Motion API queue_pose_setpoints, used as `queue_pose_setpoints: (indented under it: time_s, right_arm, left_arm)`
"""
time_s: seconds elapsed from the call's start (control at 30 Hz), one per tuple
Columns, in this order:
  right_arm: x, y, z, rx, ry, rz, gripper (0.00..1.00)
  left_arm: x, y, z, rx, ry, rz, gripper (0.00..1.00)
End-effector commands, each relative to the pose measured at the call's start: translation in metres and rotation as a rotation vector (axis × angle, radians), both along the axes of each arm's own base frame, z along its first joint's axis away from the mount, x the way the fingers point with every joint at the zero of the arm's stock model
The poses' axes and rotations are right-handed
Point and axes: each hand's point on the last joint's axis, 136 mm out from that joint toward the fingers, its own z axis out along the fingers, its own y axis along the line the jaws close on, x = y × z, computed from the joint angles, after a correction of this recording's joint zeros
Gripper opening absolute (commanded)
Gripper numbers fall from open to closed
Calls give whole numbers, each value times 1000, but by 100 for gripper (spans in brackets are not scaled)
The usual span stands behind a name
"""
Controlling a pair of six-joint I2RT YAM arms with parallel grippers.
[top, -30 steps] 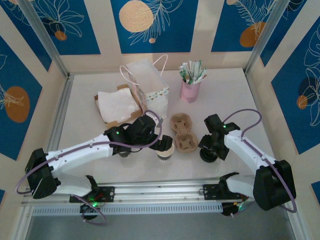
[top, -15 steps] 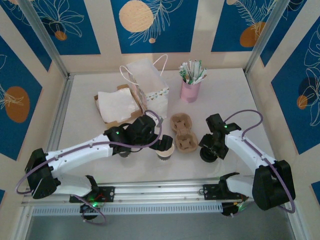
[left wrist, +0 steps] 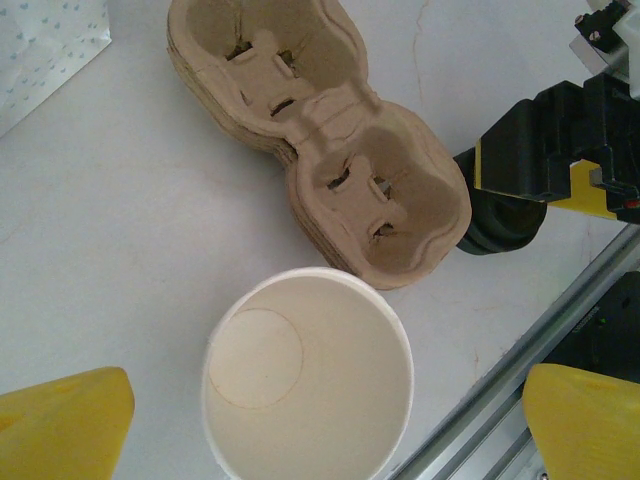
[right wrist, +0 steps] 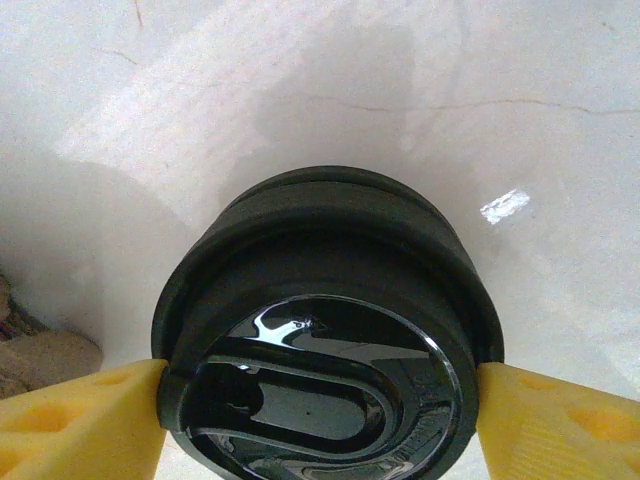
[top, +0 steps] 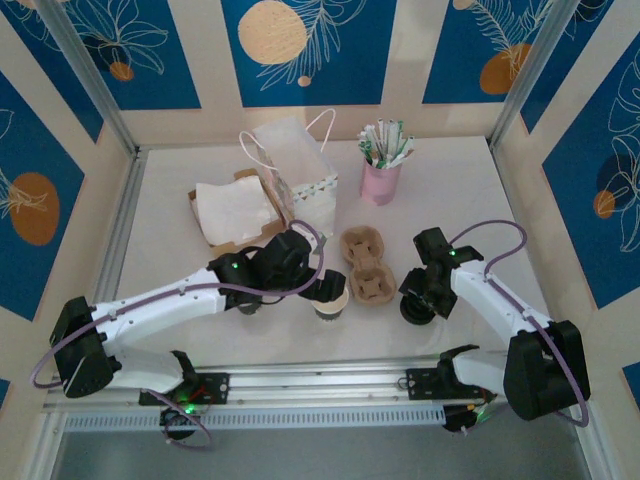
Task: Pack the takeout coffee
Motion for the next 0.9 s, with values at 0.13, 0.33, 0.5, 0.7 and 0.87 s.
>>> queue_pose_setpoints:
  time_s: [0.13, 0.33, 0.5, 0.7, 0.87]
  right_arm:
    - [-5, 0, -3, 12, 25, -1, 77]
    - [-4, 0, 5, 15, 14, 2, 77]
    - [-2, 1, 16, 29, -5, 1, 77]
    - [1, 3, 28, 39, -28, 4, 76]
    - [1, 3, 36, 44, -38, 8, 76]
  left_arm:
    - [-1, -5, 13, -21, -28, -12, 100]
    - [0, -5, 14, -20, -29, -9, 100]
    - [1, -2, 15, -19, -37, -1, 100]
    - [1, -2, 17, -21, -42, 3, 100]
    - [2, 3, 20, -23, -55, 17, 100]
